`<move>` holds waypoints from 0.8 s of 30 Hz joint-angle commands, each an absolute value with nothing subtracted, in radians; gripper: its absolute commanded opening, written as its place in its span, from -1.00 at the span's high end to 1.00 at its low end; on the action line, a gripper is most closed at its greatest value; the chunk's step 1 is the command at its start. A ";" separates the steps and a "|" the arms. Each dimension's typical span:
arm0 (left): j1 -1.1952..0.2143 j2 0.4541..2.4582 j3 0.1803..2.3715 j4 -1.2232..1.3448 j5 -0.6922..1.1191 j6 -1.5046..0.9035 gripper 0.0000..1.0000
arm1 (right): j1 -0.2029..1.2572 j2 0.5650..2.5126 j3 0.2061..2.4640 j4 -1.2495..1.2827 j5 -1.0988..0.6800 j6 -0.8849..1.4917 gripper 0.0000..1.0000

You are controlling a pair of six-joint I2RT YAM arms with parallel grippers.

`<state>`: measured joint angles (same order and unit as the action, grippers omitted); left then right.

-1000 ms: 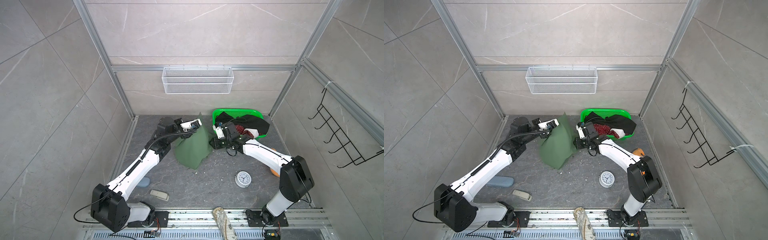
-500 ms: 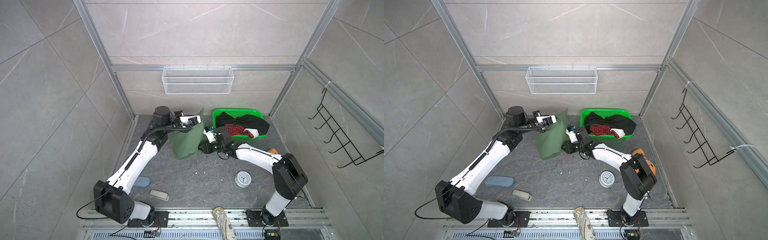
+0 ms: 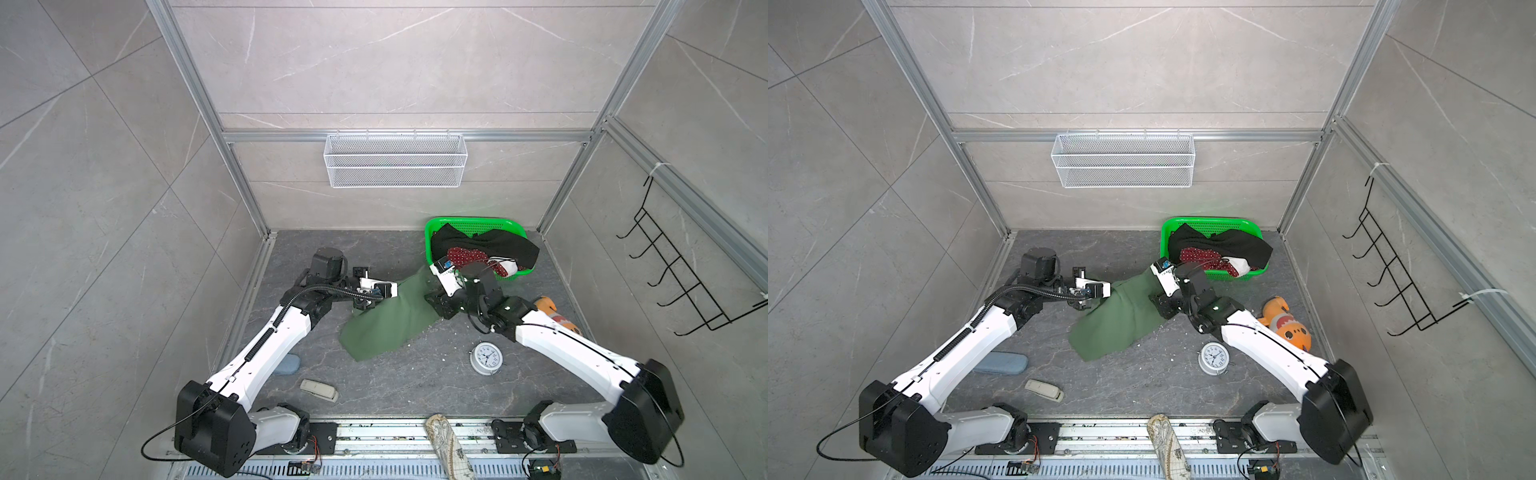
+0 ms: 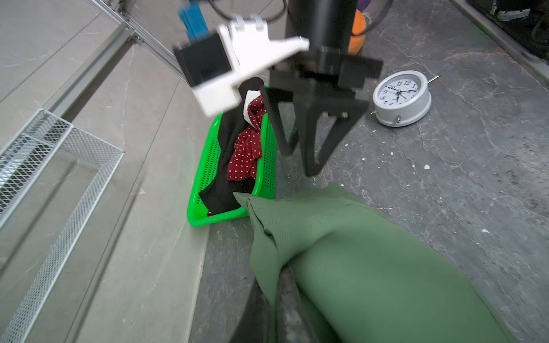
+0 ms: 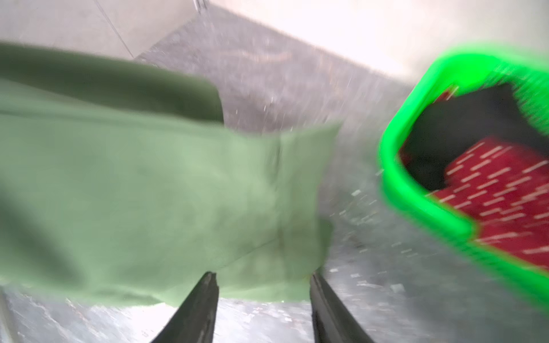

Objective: Fold and stack skirts
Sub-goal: Flatten out the skirt at the center of the table.

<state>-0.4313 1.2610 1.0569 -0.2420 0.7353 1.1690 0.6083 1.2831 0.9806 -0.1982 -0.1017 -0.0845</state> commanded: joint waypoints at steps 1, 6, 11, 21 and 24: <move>-0.442 1.210 1.067 -0.267 0.773 1.231 1.00 | 0.606 1.278 0.999 -0.252 -0.078 -0.342 -0.06; -0.451 1.192 1.063 -0.295 0.781 1.248 1.00 | 0.598 1.348 1.105 -0.360 -0.145 -0.636 -0.05; -0.460 1.185 1.077 -0.349 0.791 1.271 1.00 | 0.524 1.413 1.206 -0.390 -0.284 -0.826 -0.01; -0.511 1.177 1.091 -0.415 0.778 1.302 1.00 | 0.389 1.466 1.288 -0.488 -0.623 -1.213 -0.11; -0.525 1.183 1.099 -0.440 0.771 1.314 1.00 | 0.385 1.525 1.368 -0.613 -0.669 -1.322 -0.11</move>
<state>-0.5144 1.2072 1.0561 -0.4187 0.7361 1.2686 0.3870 1.4796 1.2995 -0.4770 -0.5503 -1.1534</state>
